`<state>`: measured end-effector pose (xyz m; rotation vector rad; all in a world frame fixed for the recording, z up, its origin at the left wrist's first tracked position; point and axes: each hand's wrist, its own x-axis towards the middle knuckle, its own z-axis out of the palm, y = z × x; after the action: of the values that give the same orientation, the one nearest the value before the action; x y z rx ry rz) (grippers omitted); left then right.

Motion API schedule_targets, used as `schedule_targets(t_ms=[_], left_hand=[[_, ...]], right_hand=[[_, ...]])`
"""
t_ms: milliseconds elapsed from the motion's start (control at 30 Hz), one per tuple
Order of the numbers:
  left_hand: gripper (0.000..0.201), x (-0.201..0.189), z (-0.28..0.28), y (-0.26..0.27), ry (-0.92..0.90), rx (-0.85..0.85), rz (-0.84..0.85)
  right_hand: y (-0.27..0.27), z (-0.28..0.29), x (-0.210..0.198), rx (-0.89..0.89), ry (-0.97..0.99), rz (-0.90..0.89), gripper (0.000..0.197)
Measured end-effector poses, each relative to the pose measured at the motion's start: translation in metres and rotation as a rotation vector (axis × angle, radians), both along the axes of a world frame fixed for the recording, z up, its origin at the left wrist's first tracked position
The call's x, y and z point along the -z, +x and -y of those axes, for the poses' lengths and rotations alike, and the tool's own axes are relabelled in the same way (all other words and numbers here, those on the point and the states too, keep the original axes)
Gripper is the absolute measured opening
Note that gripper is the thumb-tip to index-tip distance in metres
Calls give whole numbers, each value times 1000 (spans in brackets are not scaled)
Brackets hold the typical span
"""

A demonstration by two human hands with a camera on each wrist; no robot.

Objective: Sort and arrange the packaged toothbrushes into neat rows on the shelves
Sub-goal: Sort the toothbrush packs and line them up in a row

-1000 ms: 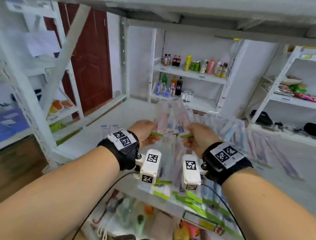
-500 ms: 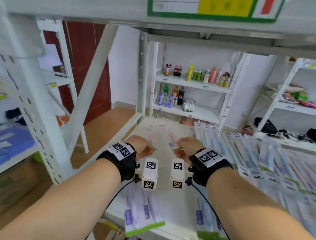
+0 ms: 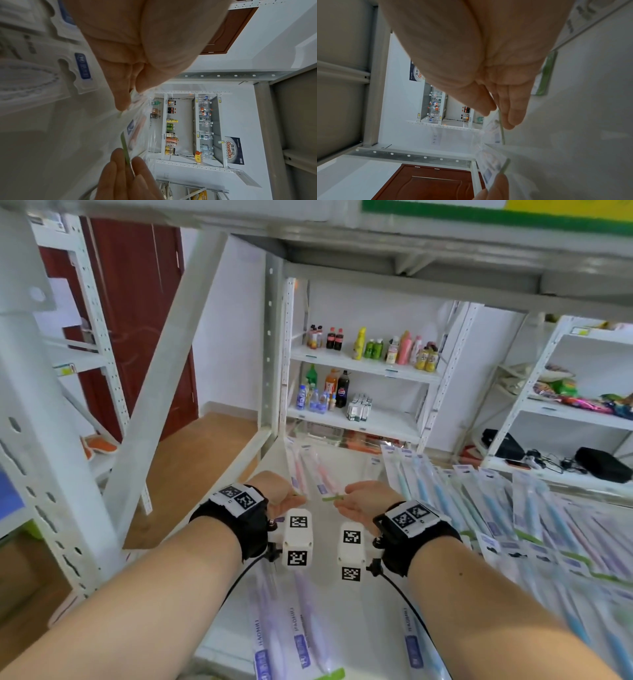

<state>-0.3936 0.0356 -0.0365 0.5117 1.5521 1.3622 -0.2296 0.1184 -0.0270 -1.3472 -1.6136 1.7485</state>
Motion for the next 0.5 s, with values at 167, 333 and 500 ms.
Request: schedule_targets(t_ms=[167,333,500], left_hand=[[24,2,1,1,-25,35,-54],[24,-4,5,9,-3,39,-53],[26,-13,13,23,36,30,-67]], right_hand=[[8,2,3,-11,8,-19,46],[21,8,-5,-1,22,-74,46],[43,13,-16,25,41,-128,45]])
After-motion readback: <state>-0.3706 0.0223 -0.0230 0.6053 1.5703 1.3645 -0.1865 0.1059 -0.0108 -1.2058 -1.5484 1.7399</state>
